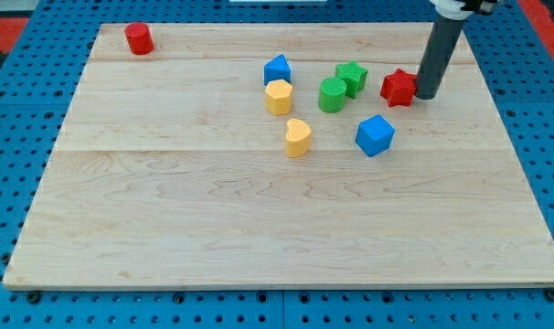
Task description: Move the red star to top center
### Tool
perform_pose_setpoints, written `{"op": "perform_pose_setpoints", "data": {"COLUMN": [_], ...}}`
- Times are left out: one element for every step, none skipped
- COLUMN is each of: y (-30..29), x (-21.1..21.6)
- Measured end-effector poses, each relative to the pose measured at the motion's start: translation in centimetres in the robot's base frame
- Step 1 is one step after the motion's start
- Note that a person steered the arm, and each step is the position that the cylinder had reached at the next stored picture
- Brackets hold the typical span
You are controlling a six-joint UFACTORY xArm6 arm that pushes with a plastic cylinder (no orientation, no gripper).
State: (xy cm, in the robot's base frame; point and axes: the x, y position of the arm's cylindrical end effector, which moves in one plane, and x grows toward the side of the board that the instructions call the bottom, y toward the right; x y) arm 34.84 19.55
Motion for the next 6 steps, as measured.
{"op": "perform_pose_setpoints", "data": {"y": [-0.2,-3.0,-6.6,-2.4,-2.7,-8.9], "x": [0.0,-2.5,-5.6,-3.8,-0.5,-4.5]}}
